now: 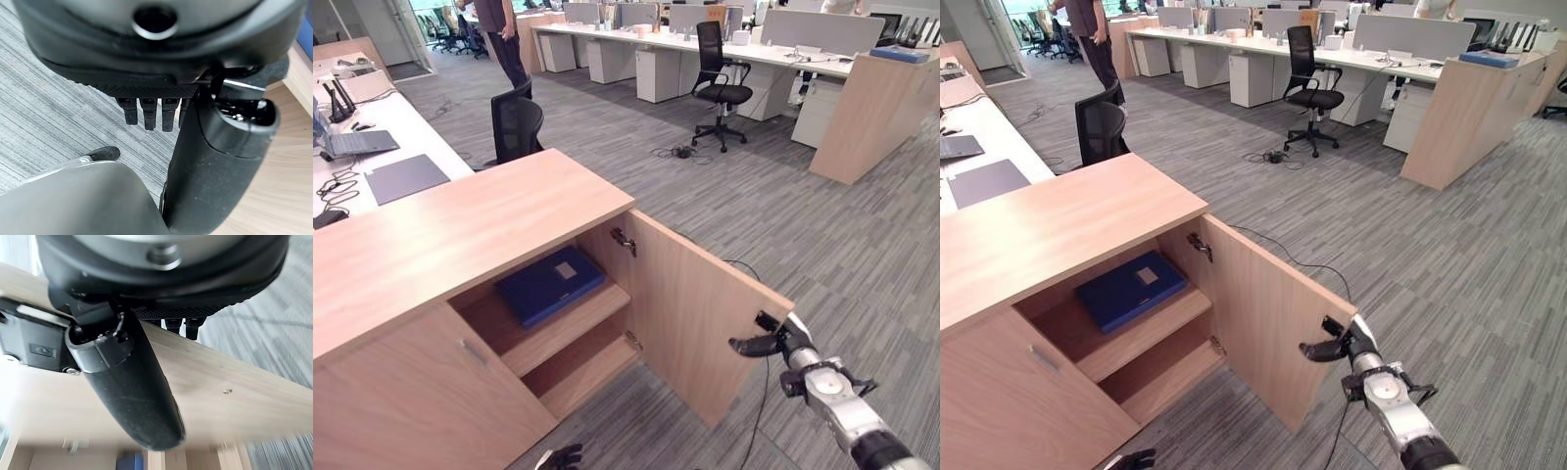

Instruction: Put the empty folder in the office cabinet

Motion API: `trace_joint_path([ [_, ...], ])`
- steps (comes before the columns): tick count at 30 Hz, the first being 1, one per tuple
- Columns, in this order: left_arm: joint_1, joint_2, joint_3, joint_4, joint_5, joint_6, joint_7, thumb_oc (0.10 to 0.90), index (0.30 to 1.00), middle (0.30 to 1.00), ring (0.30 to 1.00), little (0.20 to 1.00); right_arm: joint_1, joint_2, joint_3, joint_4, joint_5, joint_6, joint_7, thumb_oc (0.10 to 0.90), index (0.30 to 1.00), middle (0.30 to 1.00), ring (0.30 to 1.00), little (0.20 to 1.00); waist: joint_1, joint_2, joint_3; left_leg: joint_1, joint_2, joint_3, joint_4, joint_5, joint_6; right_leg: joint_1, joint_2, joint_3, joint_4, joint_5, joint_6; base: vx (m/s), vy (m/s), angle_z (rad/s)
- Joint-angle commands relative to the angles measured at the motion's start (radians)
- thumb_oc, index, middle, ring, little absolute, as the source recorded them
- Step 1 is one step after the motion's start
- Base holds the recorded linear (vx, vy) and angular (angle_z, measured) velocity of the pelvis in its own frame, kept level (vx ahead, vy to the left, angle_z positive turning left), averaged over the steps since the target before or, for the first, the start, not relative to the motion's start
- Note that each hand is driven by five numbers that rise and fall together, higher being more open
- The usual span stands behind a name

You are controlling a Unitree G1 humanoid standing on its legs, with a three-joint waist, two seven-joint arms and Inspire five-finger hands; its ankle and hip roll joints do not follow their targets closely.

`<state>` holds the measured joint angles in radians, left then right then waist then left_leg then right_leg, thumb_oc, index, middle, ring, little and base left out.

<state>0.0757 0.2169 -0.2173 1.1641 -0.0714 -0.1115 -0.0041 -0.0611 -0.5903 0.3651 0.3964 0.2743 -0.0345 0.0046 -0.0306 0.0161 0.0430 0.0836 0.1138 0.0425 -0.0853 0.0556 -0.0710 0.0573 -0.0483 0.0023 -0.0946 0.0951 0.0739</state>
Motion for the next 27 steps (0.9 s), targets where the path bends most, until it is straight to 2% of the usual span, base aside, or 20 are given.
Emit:
trace_joint_path([
  [1,-0.078,-0.011,-0.032,0.026,0.036,-0.031,0.018,0.800,0.900,0.900,0.900,0.900,-0.130,0.010,0.060,-0.196,-0.051,-0.138,0.144,0.800,0.900,0.900,0.900,0.900,0.032,-0.035,0.040,0.027,0.005,-0.009,0.019,-0.073,-0.039,0.071,-0.057,-0.024,0.077,-0.201,0.046,-0.02,-0.081,0.14],
  [8,-0.083,-0.022,-0.035,0.006,0.022,-0.039,0.022,0.800,0.900,0.900,0.900,0.900,-0.118,0.048,0.150,-0.259,-0.004,-0.145,0.211,0.800,0.900,0.900,0.900,0.900,0.048,-0.030,0.057,0.001,0.015,-0.036,0.020,-0.053,-0.052,0.069,-0.047,-0.050,0.063,-0.199,0.040,-0.04,-0.047,0.19],
  [9,-0.088,-0.027,-0.042,-0.008,0.007,-0.044,0.031,0.800,0.900,0.900,0.900,0.900,-0.160,0.073,0.207,-0.280,0.000,-0.150,0.219,0.800,0.900,0.900,0.900,0.900,0.071,-0.030,0.075,-0.022,0.018,-0.058,0.027,-0.043,-0.058,0.063,-0.041,-0.061,0.058,-0.200,0.036,-0.11,-0.058,0.07],
  [12,-0.114,-0.030,-0.069,-0.042,-0.015,-0.047,0.049,0.800,0.900,0.900,0.900,0.900,-0.238,0.122,0.265,-0.255,-0.002,-0.159,0.197,0.800,0.900,0.900,0.900,0.900,0.109,-0.033,0.122,-0.096,0.011,-0.107,0.061,-0.024,-0.083,0.061,-0.045,-0.107,0.050,-0.212,0.033,-0.21,-0.082,0.37],
  [13,-0.116,-0.040,-0.100,-0.077,-0.026,-0.050,0.062,0.800,0.900,0.900,0.900,0.900,-0.314,0.170,0.316,-0.251,-0.009,-0.164,0.170,0.800,0.900,0.900,0.900,0.900,0.152,-0.032,0.145,-0.163,0.010,-0.116,0.107,-0.019,-0.091,0.062,-0.058,-0.177,0.036,-0.210,0.031,-0.17,-0.086,1.22],
  [14,-0.116,-0.039,-0.099,-0.078,-0.026,-0.050,0.063,0.800,0.900,0.900,0.900,0.900,-0.316,0.171,0.317,-0.249,-0.010,-0.165,0.170,0.800,0.900,0.900,0.900,0.900,0.149,-0.032,0.146,-0.165,0.010,-0.119,0.110,-0.021,-0.092,0.063,-0.058,-0.180,0.035,-0.211,0.031,-0.15,-0.021,1.51],
  [15,-0.109,-0.016,-0.089,-0.063,-0.020,-0.048,0.046,0.800,0.900,0.900,0.900,0.900,-0.333,0.167,0.318,-0.259,-0.007,-0.169,0.169,0.800,0.900,0.900,0.900,0.900,0.151,-0.029,0.151,-0.178,0.018,-0.091,0.134,-0.021,-0.090,0.069,-0.066,-0.203,0.033,-0.211,0.032,-0.05,0.079,1.09],
  [16,-0.108,0.007,-0.076,-0.044,-0.016,-0.052,0.037,0.800,0.900,0.900,0.900,0.900,-0.352,0.165,0.325,-0.260,-0.007,-0.167,0.169,0.800,0.900,0.900,0.900,0.900,0.147,-0.027,0.156,-0.184,0.038,-0.024,0.161,-0.023,-0.087,0.075,-0.077,-0.229,0.035,-0.211,0.033,-0.08,0.132,1.30],
  [17,-0.105,0.025,-0.068,-0.032,-0.013,-0.050,0.029,0.800,0.900,0.900,0.900,0.900,-0.371,0.175,0.329,-0.266,0.006,-0.166,0.169,0.800,0.900,0.900,0.900,0.900,0.141,-0.025,0.154,-0.185,0.067,0.059,0.180,-0.020,-0.084,0.075,-0.088,-0.258,0.039,-0.210,0.032,-0.06,0.188,1.09],
  [18,-0.091,0.035,-0.063,-0.017,0.004,-0.042,0.023,0.800,0.900,0.900,0.900,0.900,-0.400,0.207,0.321,-0.225,0.027,-0.161,0.150,0.800,0.900,0.900,0.900,0.900,0.137,-0.013,0.137,-0.163,0.117,0.205,0.179,-0.011,-0.085,0.085,-0.101,-0.319,0.040,-0.207,0.034,-0.03,0.140,0.99],
  [19,-0.090,0.036,-0.062,-0.017,0.005,-0.042,0.023,0.800,0.900,0.900,0.900,0.900,-0.401,0.210,0.322,-0.222,0.027,-0.162,0.150,0.800,0.900,0.900,0.900,0.900,0.137,-0.014,0.136,-0.163,0.118,0.206,0.178,-0.010,-0.086,0.084,-0.100,-0.318,0.039,-0.206,0.034,0.04,0.136,0.63],
  [20,-0.076,0.039,-0.060,-0.004,0.018,-0.037,0.021,0.800,0.900,0.900,0.900,0.900,-0.414,0.231,0.300,-0.194,0.037,-0.163,0.125,0.800,0.900,0.900,0.900,0.900,0.141,-0.006,0.121,-0.145,0.130,0.252,0.165,-0.007,-0.088,0.098,-0.102,-0.343,0.040,-0.207,0.037,0.17,0.125,0.94],
  [21,-0.047,0.042,-0.058,0.022,0.043,-0.028,0.019,0.800,0.900,0.900,0.900,0.900,-0.438,0.258,0.249,-0.138,0.049,-0.162,0.079,0.800,0.900,0.900,0.900,0.900,0.156,0.003,0.098,-0.130,0.122,0.258,0.145,-0.005,-0.087,0.129,-0.106,-0.375,0.041,-0.211,0.040,0.16,0.129,1.04],
  [22,-0.047,0.042,-0.058,0.022,0.043,-0.028,0.019,0.800,0.900,0.900,0.900,0.900,-0.439,0.258,0.249,-0.137,0.049,-0.162,0.079,0.800,0.900,0.900,0.900,0.900,0.156,0.004,0.096,-0.134,0.122,0.258,0.143,-0.001,-0.085,0.125,-0.105,-0.375,0.040,-0.207,0.040,0.18,0.125,1.10],
  [24,-0.022,0.059,-0.051,0.051,0.065,-0.019,0.020,0.800,0.900,0.900,0.900,0.900,-0.477,0.264,0.171,-0.071,0.068,-0.168,0.018,0.800,0.900,0.900,0.900,0.900,0.183,-0.002,0.075,-0.128,0.099,0.234,0.124,-0.007,-0.076,0.142,-0.120,-0.398,0.052,-0.211,0.045,0.16,0.132,1.38],
  [25,-0.008,0.077,-0.052,0.065,0.076,-0.010,0.012,0.800,0.900,0.900,0.900,0.900,-0.519,0.253,0.078,0.040,0.107,-0.174,-0.048,0.800,0.900,0.900,0.900,0.900,0.214,-0.012,0.064,-0.126,0.072,0.213,0.115,-0.016,-0.063,0.156,-0.141,-0.427,0.071,-0.217,0.050,0.19,0.182,1.84],
  [26,-0.006,0.083,-0.053,0.071,0.078,-0.008,0.014,0.800,0.900,0.900,0.900,0.900,-0.549,0.243,0.031,0.101,0.133,-0.179,-0.076,0.800,0.900,0.900,0.900,0.900,0.226,-0.018,0.059,-0.127,0.058,0.204,0.111,-0.022,-0.054,0.156,-0.152,-0.435,0.084,-0.221,0.054,0.22,0.238,1.54],
  [27,-0.007,0.089,-0.053,0.074,0.072,-0.004,0.010,0.800,0.900,0.900,0.900,0.900,-0.589,0.202,-0.057,0.204,0.166,-0.182,-0.124,0.800,0.900,0.900,0.900,0.900,0.248,-0.029,0.048,-0.125,0.029,0.187,0.104,-0.034,-0.036,0.159,-0.175,-0.456,0.122,-0.228,0.065,0.22,0.265,1.49],
])
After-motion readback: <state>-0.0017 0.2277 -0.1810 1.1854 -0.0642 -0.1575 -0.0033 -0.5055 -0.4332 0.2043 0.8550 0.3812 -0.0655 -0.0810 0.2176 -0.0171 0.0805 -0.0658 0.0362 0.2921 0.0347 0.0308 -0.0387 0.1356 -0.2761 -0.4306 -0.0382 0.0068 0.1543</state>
